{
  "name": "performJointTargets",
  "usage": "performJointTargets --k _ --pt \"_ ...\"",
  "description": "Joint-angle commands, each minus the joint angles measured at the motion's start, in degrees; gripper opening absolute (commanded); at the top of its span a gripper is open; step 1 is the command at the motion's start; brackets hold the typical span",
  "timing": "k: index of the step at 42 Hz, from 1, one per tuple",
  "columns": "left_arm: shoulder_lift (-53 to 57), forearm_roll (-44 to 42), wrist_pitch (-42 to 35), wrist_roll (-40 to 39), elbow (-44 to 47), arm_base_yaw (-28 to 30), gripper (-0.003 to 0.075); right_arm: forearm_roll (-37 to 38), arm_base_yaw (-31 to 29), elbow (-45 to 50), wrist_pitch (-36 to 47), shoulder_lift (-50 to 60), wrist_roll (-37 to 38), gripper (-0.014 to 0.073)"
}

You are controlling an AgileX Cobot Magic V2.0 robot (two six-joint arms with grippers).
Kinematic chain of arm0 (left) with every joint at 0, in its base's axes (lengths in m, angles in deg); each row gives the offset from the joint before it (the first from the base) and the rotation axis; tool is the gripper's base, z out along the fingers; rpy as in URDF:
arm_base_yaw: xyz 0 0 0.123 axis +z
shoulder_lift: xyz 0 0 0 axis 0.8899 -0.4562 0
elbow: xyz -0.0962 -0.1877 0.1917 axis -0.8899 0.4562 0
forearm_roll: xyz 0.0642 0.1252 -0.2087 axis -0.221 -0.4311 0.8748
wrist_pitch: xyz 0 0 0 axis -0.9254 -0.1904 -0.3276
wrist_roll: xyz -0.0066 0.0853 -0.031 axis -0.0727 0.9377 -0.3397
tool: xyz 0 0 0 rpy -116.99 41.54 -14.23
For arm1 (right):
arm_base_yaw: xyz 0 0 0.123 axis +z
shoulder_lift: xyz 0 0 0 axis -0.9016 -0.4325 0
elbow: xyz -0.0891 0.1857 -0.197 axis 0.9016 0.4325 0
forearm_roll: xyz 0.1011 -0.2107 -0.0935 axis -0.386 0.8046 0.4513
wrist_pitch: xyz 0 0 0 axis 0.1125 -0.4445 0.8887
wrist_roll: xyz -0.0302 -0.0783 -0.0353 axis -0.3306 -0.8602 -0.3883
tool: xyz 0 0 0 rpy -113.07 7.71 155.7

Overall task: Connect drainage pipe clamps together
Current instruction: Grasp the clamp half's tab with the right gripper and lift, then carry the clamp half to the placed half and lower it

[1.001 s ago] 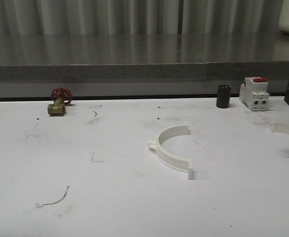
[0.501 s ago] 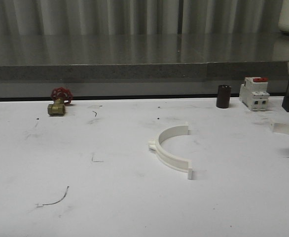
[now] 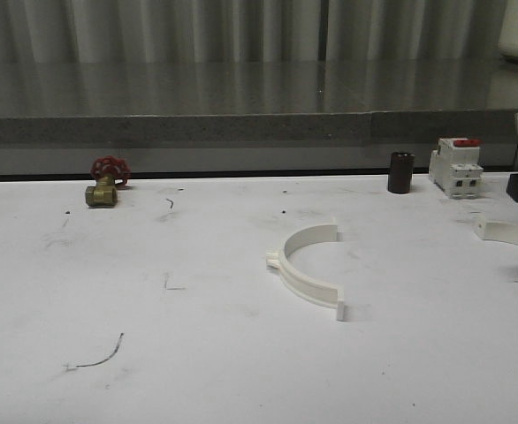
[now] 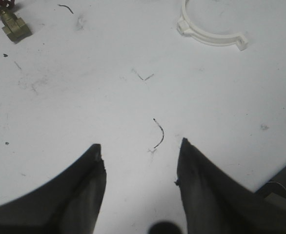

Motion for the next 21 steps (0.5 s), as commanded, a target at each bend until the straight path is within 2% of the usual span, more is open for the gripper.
performJointTargets --k 1,11,21 --pt "0.2 0.5 -3.4 -0.2 -1.4 0.1 0.0336 0.7 -0.4 -2.8 -0.7 2.6 -0.4 0.0143" --pt "0.2 0.5 -3.4 -0.2 -1.4 0.1 0.0336 -3.0 3.3 -8.0 -9.2 5.4 0.7 0.0143" --pt "0.2 0.5 -3.4 -0.2 -1.4 0.1 0.0336 -2.1 14.2 -10.4 -11.4 9.7 8.3 0.0143"
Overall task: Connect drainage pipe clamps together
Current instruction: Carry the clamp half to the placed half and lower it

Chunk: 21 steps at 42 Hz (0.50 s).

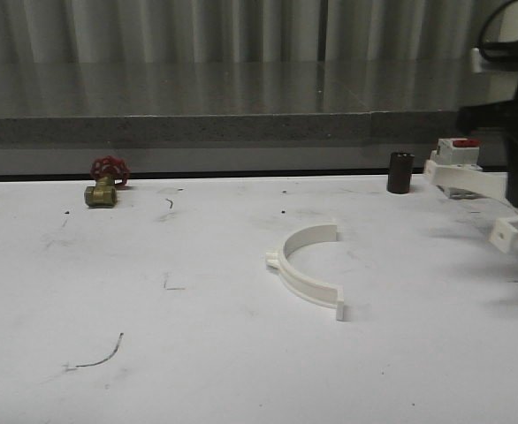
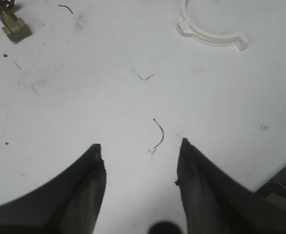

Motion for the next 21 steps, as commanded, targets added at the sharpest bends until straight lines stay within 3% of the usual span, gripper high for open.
performJointTargets --k 1,11,16,21 --pt "0.2 0.5 -3.4 -0.2 -1.4 0.1 0.0336 0.3 5.0 -2.9 -1.0 4.1 4.6 0.0143" --pt "0.2 0.5 -3.4 -0.2 -1.4 0.1 0.0336 8.7 14.4 -6.3 -3.6 2.7 21.5 0.0143" --pt "0.2 0.5 -3.4 -0.2 -1.4 0.1 0.0336 10.8 15.4 -6.3 -3.5 0.9 27.8 0.0143" --pt "0.2 0.5 -3.4 -0.2 -1.4 0.1 0.0336 10.9 15.4 -6.3 -2.7 -0.7 29.5 0.0143"
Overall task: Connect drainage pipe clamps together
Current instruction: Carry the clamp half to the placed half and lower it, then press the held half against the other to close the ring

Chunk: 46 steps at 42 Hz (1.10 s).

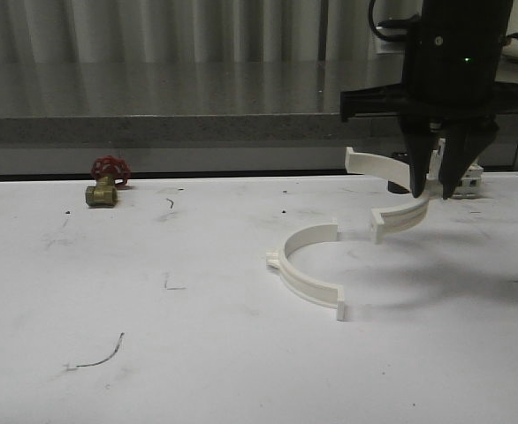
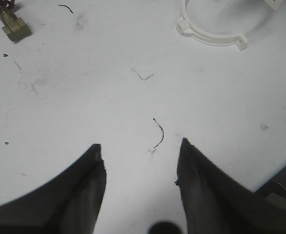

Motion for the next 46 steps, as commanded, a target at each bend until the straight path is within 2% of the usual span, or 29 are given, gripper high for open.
performJointTargets --k 1,20,46 --pt "0.2 0.5 -3.4 -0.2 -1.4 0.1 0.0336 2.0 -0.1 -1.8 1.2 1.5 1.8 0.0143" --pt "0.2 0.5 -3.4 -0.2 -1.4 0.1 0.0336 2.1 -0.2 -1.8 2.6 -5.5 1.8 0.0143" --pt "0.2 0.5 -3.4 -0.2 -1.4 0.1 0.0336 -2.4 -0.2 -1.8 2.5 -5.9 1.8 0.0143"
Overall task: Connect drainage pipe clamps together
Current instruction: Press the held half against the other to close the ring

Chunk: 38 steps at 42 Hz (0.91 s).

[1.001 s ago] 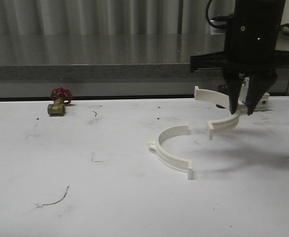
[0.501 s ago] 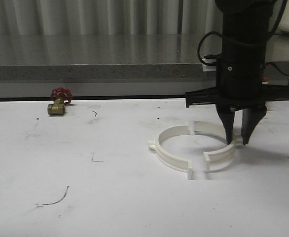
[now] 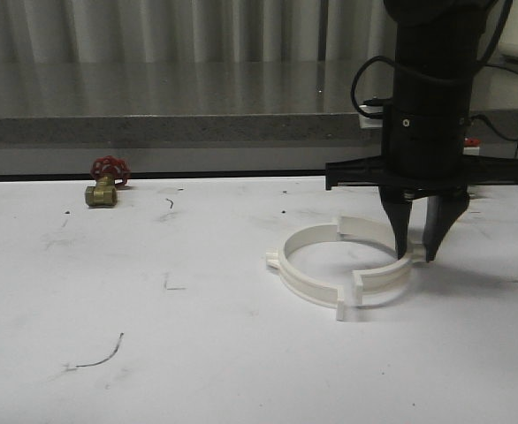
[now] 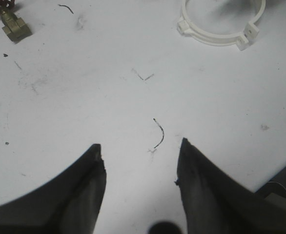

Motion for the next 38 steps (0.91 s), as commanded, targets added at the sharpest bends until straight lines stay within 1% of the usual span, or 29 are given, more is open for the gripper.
performJointTargets --k 1,38 --pt "0.2 0.5 -3.4 -0.2 -1.4 0.1 0.0336 0.0 -0.2 -1.7 -0.3 2.8 -0.2 0.0143" --pt "0.2 0.5 -3.4 -0.2 -1.4 0.1 0.0336 -1.6 -0.2 -1.7 0.9 2.0 -0.2 0.0144"
